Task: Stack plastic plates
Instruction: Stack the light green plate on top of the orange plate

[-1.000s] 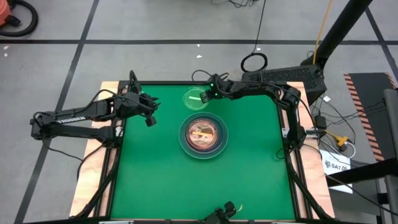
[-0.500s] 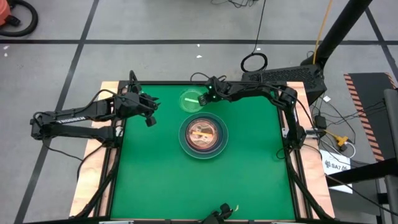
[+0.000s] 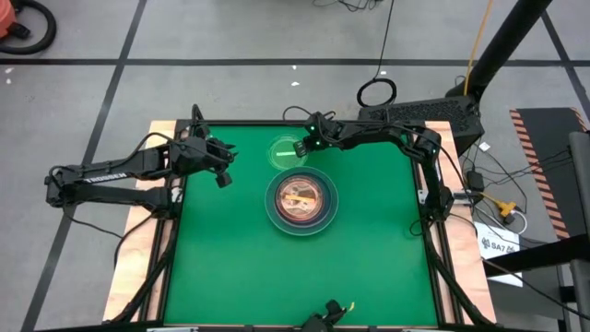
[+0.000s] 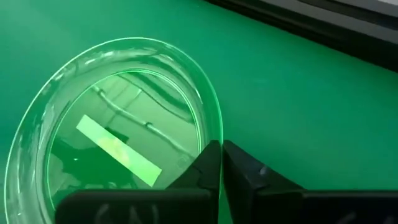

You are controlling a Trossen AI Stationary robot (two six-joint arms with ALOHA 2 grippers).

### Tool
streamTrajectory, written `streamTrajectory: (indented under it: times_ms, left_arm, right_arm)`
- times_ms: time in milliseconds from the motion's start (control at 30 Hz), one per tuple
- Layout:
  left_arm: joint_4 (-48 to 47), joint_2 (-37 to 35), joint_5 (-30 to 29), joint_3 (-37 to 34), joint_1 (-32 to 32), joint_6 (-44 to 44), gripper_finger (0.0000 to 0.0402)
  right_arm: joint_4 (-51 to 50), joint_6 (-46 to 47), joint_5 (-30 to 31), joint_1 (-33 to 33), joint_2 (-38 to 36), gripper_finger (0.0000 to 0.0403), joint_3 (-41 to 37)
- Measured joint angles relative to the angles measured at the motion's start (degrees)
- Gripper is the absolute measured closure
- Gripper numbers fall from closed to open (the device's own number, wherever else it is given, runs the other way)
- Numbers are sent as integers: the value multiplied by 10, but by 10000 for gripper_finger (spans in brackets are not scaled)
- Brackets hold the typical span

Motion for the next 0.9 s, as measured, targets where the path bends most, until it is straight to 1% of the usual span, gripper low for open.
streamTrajectory:
  times_ms: [167, 333, 567, 600, 667, 767, 833, 900]
  left_arm:
    - [0, 0, 0, 0, 0, -1, 295]
    - [0, 0, 0, 0, 0, -4, 295]
    - [0, 0, 0, 0, 0, -8, 295]
    - [0, 0, 0, 0, 0, -8, 295]
    - [0, 0, 0, 0, 0, -11, 295]
    - [0, 0, 0, 0, 0, -14, 295]
    - [0, 0, 0, 0, 0, -14, 295]
    - [-1, 0, 0, 0, 0, -14, 295]
  right_arm:
    - [24, -4, -2, -1, -3, 400, 0]
    - [33, -19, -5, -11, -33, 401, -1]
    - [38, -47, -71, -24, -102, 402, 0]
    - [38, -49, -83, -24, -112, 402, 0]
    - [32, -53, -129, -24, -132, 402, 0]
    - [0, -62, -227, -17, -161, 402, -1]
    - [-44, -80, -286, -5, -178, 402, 0]
    - [-113, -104, -324, 12, -191, 402, 0]
